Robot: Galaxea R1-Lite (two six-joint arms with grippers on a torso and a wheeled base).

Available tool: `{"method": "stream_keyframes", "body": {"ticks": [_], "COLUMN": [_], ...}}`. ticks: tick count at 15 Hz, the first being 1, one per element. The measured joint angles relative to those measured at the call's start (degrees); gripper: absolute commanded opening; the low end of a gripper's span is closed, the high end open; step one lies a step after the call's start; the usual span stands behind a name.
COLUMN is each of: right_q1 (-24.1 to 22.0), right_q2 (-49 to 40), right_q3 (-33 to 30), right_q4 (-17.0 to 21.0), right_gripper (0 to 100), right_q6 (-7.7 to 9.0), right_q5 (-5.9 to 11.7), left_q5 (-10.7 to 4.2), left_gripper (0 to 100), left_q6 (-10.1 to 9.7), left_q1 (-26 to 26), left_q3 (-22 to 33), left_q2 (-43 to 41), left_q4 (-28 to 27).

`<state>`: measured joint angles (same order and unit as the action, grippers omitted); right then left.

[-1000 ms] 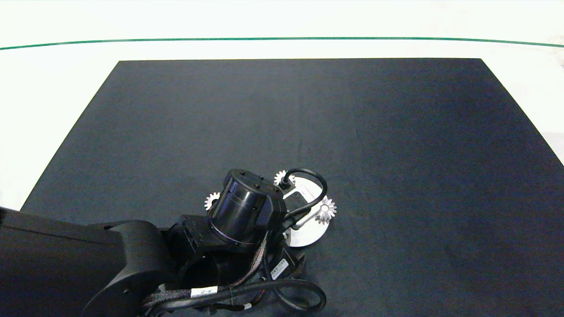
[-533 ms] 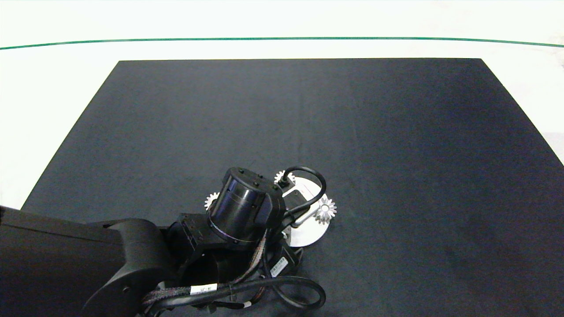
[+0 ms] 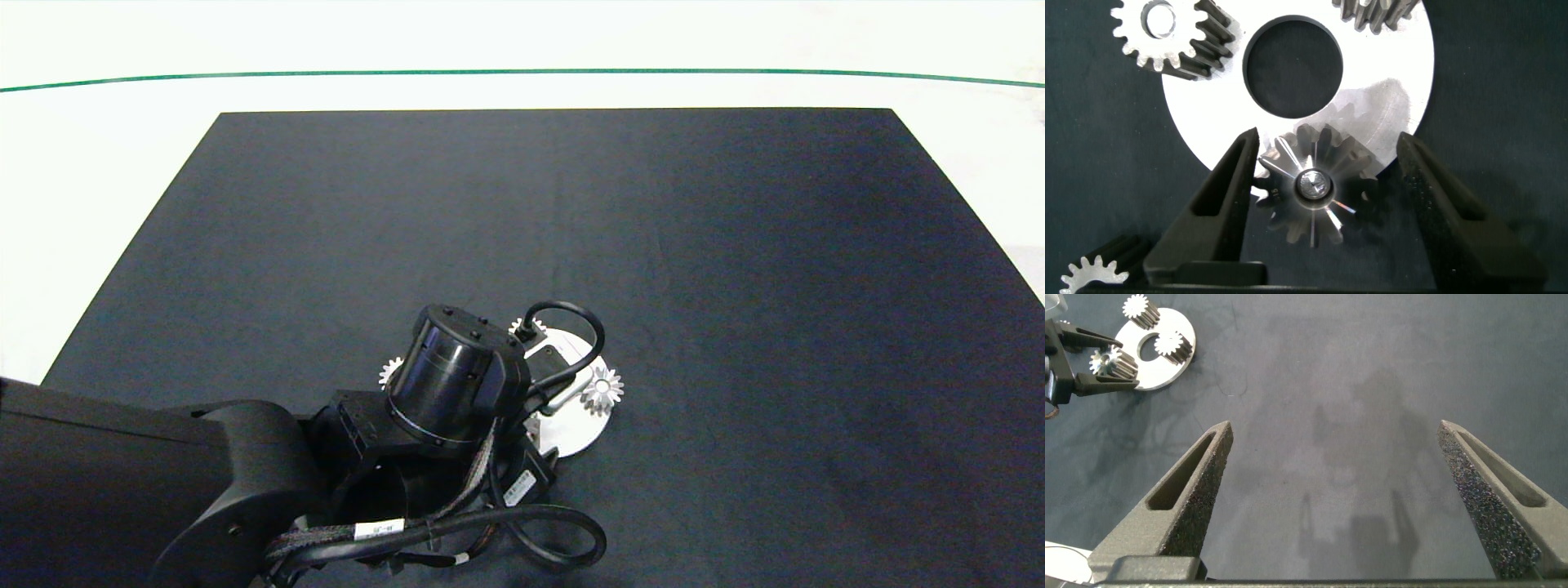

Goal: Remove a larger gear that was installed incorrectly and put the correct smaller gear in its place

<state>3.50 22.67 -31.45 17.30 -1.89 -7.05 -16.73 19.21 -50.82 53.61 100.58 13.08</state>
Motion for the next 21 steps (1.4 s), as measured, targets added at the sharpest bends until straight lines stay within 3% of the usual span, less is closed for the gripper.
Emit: {"method": "stream_keyframes", "body": {"ticks": [14, 21], "right_q1": [0.0, 0.0], "right_q2": [0.1, 0.2], "right_q3": [0.1, 0.1], "right_q4": [0.0, 0.0], "right_gripper": [100, 100], "right_q6": [-0.01, -0.04], "right_q5": [-0.02, -0.74], "left_q5": [0.11, 0.05], "left_gripper": [32, 31], "left_q6": [0.41, -0.11], "left_q1": [2.0, 1.9], "left_q3": [-0.7, -0.2], "left_q2": [0.4, 0.5], "left_q4": [0.1, -1.9]}}
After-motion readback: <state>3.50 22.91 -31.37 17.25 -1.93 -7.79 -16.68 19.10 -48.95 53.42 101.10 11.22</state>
